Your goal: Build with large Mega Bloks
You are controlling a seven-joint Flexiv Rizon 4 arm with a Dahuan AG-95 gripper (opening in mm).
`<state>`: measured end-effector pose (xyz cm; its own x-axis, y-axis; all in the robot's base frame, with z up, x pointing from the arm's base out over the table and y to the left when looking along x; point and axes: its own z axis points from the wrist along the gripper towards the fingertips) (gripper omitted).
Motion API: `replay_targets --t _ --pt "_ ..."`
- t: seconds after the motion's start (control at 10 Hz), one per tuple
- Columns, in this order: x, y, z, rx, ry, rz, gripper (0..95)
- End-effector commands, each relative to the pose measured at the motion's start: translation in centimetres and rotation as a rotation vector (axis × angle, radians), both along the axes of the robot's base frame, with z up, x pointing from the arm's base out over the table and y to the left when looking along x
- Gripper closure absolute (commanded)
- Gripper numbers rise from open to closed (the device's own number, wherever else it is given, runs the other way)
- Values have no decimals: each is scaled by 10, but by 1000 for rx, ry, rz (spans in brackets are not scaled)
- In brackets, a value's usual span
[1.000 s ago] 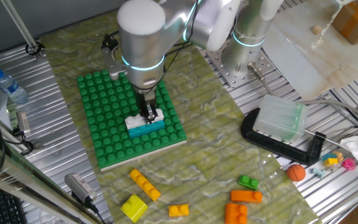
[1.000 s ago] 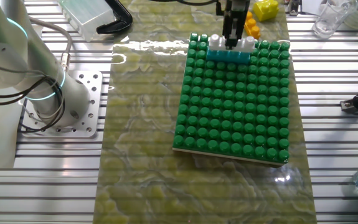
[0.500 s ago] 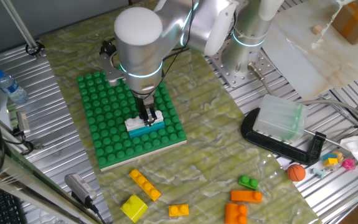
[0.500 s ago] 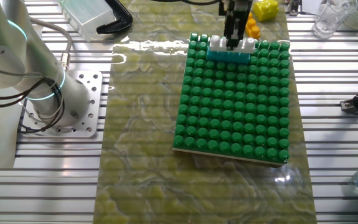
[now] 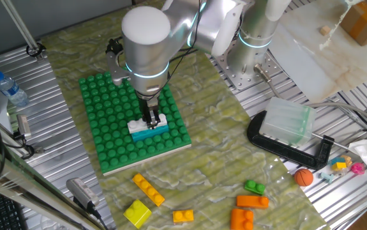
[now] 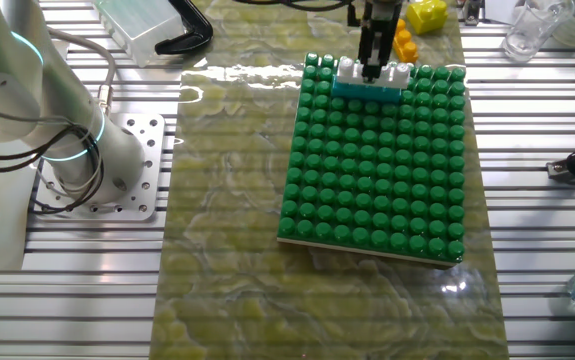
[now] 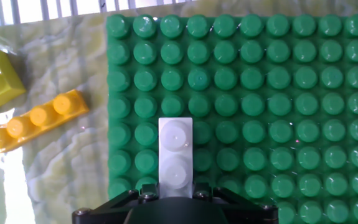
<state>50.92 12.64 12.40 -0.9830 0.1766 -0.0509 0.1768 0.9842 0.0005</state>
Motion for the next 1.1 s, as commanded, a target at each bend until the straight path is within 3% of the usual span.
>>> replay_targets --t 0.1,0.3,0.8,1.1 --pt "3 -1 -6 22 1 23 950" --pt "2 3 1 14 15 23 950" --pt "2 1 -3 20 55 43 950" --pt "3 1 -4 19 59 37 950"
